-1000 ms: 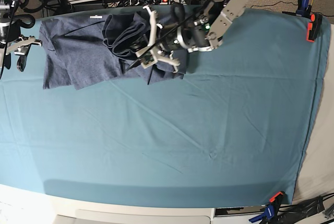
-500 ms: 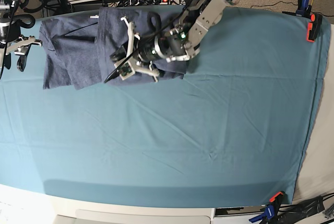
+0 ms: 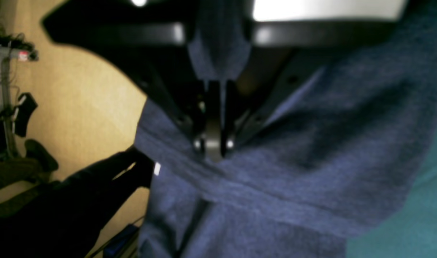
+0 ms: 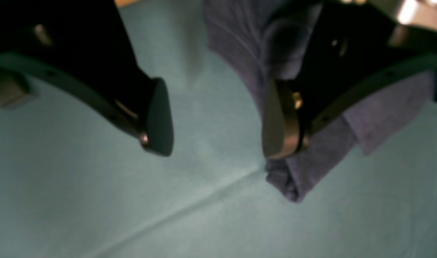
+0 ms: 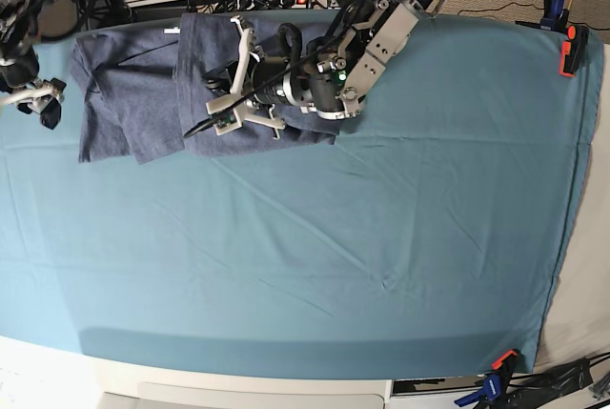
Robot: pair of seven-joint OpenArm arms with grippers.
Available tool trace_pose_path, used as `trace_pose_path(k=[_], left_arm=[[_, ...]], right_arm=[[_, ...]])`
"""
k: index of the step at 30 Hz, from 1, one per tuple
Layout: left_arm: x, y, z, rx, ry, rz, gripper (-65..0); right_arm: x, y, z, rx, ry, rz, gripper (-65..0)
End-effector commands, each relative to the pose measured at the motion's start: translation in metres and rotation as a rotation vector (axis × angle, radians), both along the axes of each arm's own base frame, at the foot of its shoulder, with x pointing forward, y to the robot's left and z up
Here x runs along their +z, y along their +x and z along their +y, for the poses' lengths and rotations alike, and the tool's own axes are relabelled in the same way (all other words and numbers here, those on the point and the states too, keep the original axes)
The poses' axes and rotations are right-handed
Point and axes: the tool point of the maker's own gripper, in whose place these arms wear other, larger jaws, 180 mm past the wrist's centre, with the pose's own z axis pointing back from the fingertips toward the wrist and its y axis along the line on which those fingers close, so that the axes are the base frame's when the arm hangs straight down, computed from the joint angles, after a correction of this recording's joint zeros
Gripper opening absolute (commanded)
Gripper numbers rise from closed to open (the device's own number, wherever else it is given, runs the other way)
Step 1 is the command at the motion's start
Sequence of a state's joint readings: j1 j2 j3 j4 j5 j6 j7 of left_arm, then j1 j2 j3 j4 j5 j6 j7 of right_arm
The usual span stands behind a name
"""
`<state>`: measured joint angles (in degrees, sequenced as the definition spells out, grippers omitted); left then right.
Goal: Fold the T-shirt properly
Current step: 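Fold the shirt end with the right gripper toward the left gripper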
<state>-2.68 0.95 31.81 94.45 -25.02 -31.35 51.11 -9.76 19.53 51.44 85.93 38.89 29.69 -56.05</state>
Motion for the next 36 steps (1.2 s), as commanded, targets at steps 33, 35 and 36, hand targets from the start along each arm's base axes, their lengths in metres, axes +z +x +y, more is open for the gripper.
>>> trace_pose_path(k=[33,35,36], left_arm=[[0.021,0.001,-0.009,-0.022,-0.070,-0.030,-65.0],[0.022,0.001,-0.008,-0.024,-0.068,-0.035,-65.0],[0.024,0.001,-0.009,-0.024,-0.071,-0.039,-65.0]], right_arm=[[-0.080,-0.038,0.069,0.407,0.270,0.480,-30.9],[-0.078,-0.043,0.065,0.412,0.271,0.497,-42.0],[-0.075,-0.042,0.065,0.414,0.278,0.487,-48.2]])
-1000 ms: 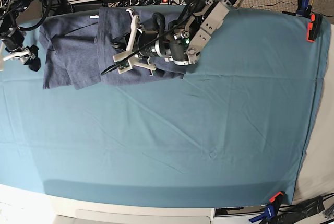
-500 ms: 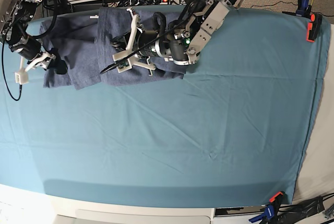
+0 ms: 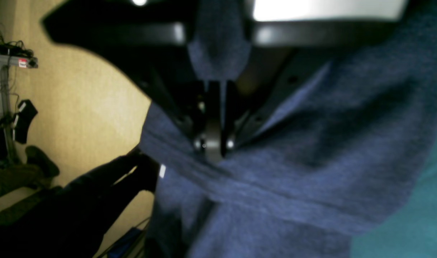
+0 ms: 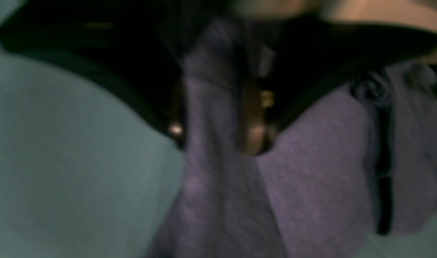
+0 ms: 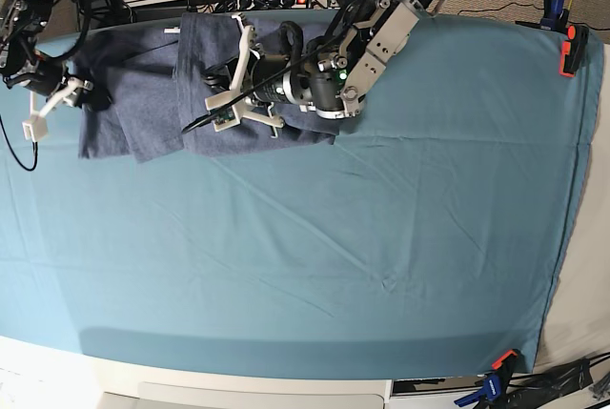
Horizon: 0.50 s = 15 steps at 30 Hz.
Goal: Fold the T-shirt properly
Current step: 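Fold the shirt end with the right gripper toward the left gripper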
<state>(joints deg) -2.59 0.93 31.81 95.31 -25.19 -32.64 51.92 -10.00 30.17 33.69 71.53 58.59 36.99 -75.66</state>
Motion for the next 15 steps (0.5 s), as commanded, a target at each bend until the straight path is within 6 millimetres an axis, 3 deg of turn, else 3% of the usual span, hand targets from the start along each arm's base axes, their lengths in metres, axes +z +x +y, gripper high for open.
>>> trace_pose_path(k=[1,4,15], left_arm=[[0.022,0.005,-0.009,0.000,-0.073,-0.026,-65.0],[0.026,0.005,-0.009,0.000,-0.079,-0.036,-65.0],[0.024,0.005,-0.007,-0.002,-0.066,-0.036,-65.0]], right_arm=[[-0.013,-0.025,-0.007,0.028,-0.044,0.134,-53.2],[-0.010,-0.021,-0.002,0.024,-0.015,0.109,-64.3],[0.016,0.004,0.025,0.033,0.156,-0.070,-65.0]])
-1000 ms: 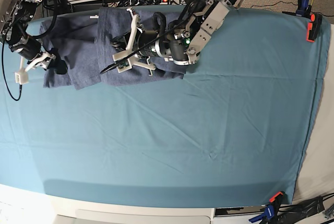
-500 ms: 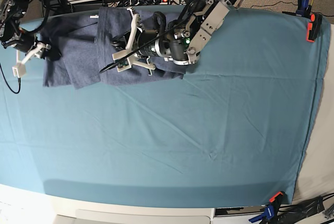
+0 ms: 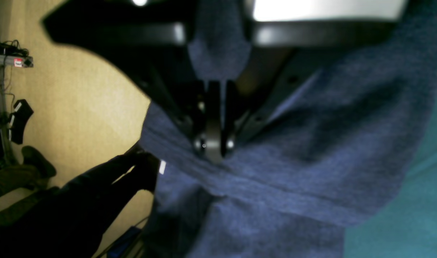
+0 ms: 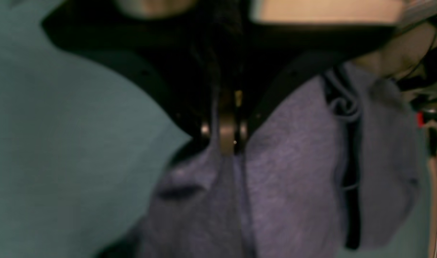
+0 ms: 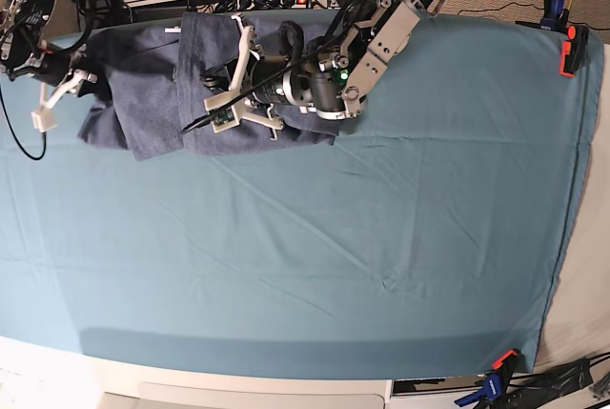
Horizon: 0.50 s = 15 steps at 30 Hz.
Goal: Fold the T-shirt properly
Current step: 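Fold the shirt end with the right gripper toward the left gripper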
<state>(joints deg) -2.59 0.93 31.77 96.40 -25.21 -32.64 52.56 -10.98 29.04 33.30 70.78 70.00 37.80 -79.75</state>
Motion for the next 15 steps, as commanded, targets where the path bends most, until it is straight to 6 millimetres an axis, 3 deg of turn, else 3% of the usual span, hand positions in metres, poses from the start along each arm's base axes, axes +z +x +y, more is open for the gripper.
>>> trace_pose_path(k=[1,5,10,15], left_arm=[[0.019,0.005,-0.007,0.000,-0.063,-0.023,-65.0],[0.013,0.005,0.000,0.002,-0.042,-0.024,-65.0],[0.006,0.009,0.013,0.016,-0.011,-0.028,-65.0],[-0.004,0.015,0.031,0.056,0.014,-0.017,-65.0]], right_arm=[[0.010,0.006,-0.002,0.018,-0.012,-0.034,-65.0],[0.021,0.016,0.020,0.057,-0.013,-0.100,-65.0],[0.053,0.032,0.056,0.148,-0.058,-0.243,-65.0],[0.074,0.021,0.085,0.255,-0.180,-0.313,-65.0]])
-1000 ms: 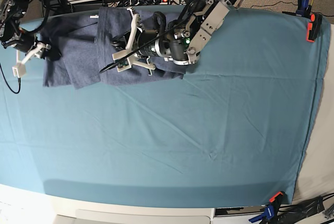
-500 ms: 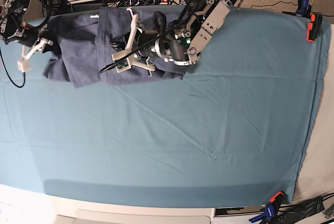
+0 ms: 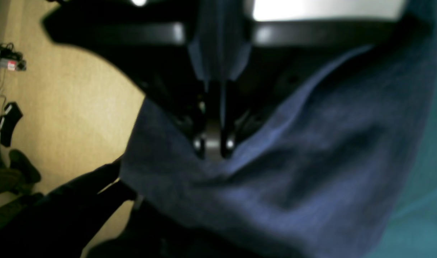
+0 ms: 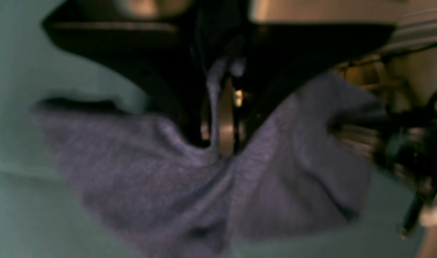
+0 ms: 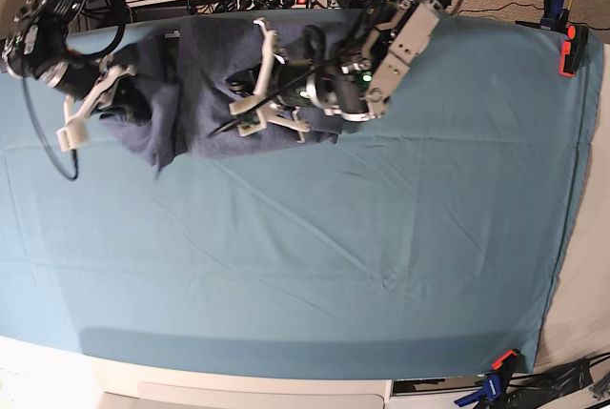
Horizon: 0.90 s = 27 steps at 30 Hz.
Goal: Fold the T-shirt properly
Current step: 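Fold the shirt end with the right gripper toward the left gripper, then flip the folded bundle over with both grippers and release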
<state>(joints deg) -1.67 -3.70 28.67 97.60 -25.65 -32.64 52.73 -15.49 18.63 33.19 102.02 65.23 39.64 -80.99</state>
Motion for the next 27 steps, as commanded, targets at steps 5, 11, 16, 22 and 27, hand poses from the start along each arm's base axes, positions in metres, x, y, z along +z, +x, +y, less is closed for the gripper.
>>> trace_pose_path(k=[5,11,16,22,27], left_arm=[[0.010,0.010,0.012,0.037,-0.044,-0.001,-65.0],[0.008,0.007,0.033,0.049,-0.018,-0.014,-65.0],[0.005,-0.004,0.048,0.042,0.011,-0.025,-65.0],[0.006,-0.010,0.060,0.051,0.023,-0.031,-65.0],[0.006,-0.002,0.067,0.085,0.026,-0.036,-65.0]], right_arm=[[0.021,-0.014,0.028,0.054,-0.048,-0.075,-65.0],[0.033,-0.023,0.062,0.055,0.000,-0.126,-65.0],[0.038,-0.022,0.079,0.029,0.053,-0.161,-65.0],[0.036,-0.018,0.088,-0.014,0.086,-0.174,-65.0],[0.037,-0.013,0.114,0.032,0.131,-0.190,-65.0]])
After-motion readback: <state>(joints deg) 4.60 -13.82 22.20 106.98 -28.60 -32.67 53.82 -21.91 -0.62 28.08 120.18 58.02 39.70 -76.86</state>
